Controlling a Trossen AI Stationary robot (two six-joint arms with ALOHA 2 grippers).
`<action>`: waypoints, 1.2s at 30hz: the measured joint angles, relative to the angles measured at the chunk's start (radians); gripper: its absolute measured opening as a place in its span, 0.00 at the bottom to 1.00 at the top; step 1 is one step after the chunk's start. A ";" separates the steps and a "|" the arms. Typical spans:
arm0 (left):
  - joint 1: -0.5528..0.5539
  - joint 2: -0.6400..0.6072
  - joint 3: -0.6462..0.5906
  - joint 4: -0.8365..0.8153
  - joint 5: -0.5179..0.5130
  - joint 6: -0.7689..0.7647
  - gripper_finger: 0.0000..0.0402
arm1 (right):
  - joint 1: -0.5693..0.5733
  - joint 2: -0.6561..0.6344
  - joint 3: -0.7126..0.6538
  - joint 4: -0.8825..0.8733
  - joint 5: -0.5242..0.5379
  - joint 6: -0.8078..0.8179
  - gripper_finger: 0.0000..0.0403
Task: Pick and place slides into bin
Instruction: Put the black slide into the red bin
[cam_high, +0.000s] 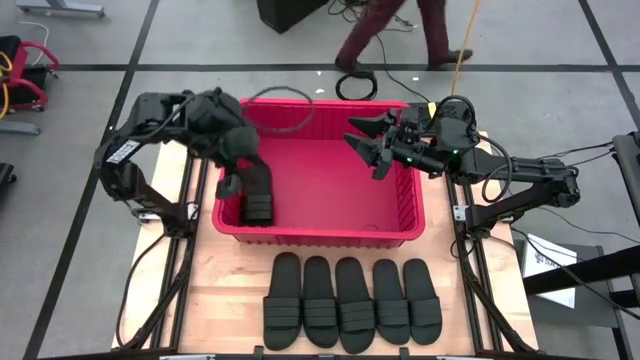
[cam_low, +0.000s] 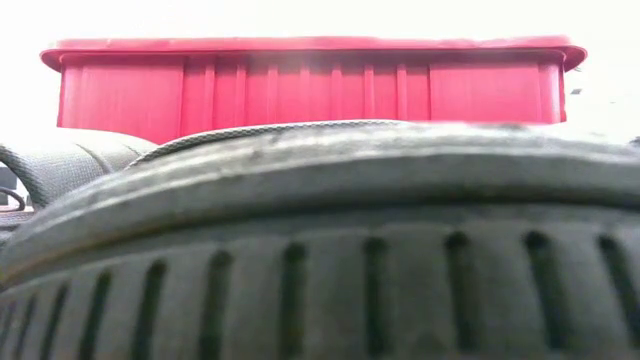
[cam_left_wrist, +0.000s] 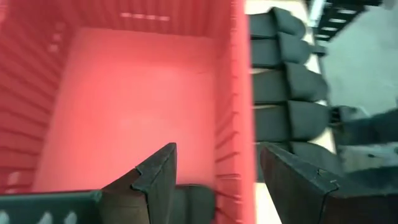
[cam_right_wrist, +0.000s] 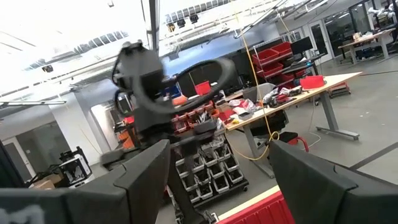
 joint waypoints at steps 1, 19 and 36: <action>-0.029 0.000 0.000 0.000 0.000 -0.013 0.56 | 0.000 0.000 0.000 0.000 0.000 -0.001 0.66; -0.369 0.001 -0.319 0.083 -0.012 -0.147 0.56 | 0.000 0.000 0.000 -0.007 0.000 -0.001 0.66; -0.496 0.001 -0.740 0.506 0.166 -0.248 0.56 | 0.002 0.000 0.000 -0.008 -0.055 0.047 0.66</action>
